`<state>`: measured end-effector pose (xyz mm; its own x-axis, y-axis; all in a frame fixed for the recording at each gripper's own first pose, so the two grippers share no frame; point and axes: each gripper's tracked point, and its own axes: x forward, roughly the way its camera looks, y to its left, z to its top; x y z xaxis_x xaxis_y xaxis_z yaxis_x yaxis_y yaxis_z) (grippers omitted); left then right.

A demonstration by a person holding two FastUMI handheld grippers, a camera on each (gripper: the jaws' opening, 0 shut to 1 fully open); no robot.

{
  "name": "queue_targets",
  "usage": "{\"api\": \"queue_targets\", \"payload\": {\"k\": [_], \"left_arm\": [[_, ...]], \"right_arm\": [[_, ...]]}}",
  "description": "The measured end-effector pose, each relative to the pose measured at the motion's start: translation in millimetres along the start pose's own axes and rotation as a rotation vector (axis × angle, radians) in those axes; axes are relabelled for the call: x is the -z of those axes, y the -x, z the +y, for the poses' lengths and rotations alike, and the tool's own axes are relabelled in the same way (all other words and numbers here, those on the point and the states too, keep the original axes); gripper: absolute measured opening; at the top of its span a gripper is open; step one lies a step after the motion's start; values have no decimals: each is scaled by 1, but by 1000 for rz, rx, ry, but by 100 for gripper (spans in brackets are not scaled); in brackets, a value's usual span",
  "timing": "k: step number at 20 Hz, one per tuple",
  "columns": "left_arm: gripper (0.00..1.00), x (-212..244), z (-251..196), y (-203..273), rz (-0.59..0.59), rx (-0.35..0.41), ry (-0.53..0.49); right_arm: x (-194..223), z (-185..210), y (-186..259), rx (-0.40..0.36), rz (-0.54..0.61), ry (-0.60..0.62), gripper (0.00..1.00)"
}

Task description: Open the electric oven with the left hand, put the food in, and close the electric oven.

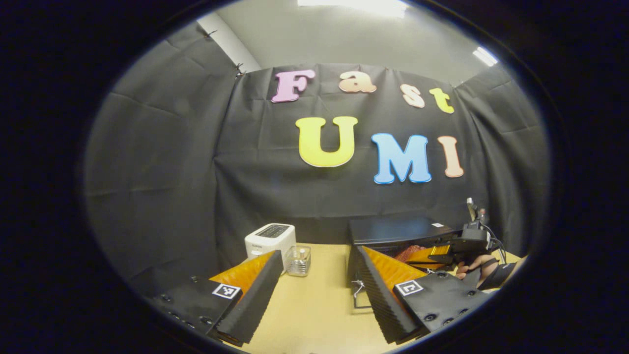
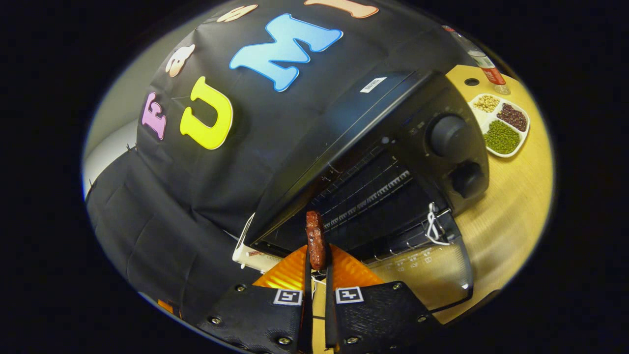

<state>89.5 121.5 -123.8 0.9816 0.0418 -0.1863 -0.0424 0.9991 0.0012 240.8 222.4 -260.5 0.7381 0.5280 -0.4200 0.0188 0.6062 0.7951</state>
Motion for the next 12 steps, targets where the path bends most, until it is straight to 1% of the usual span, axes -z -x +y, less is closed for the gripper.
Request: {"api": "queue_targets", "payload": {"k": [1,2,4,6,7,10,11,12], "left_arm": [[99,3,3,1,5,-9,1],[94,5,7,3,9,-18,0],[95,8,11,3,12,-29,-3],[97,8,11,3,12,-33,-4],[98,7,10,2,10,-32,-5],[100,7,4,3,5,-25,-6],[100,7,1,3,3,-21,-8],[100,6,-3,3,2,-17,-10]], "right_arm": [[1,-3,-5,11,2,12,10],[2,-9,-10,31,6,30,11],[0,-15,-13,50,1,39,10],[-6,-25,-13,93,-8,40,10],[-6,-31,-14,123,-3,38,12],[-12,-49,-9,200,5,51,27],[-12,-54,-8,224,7,60,22],[-15,-60,-4,250,5,78,38]]}}
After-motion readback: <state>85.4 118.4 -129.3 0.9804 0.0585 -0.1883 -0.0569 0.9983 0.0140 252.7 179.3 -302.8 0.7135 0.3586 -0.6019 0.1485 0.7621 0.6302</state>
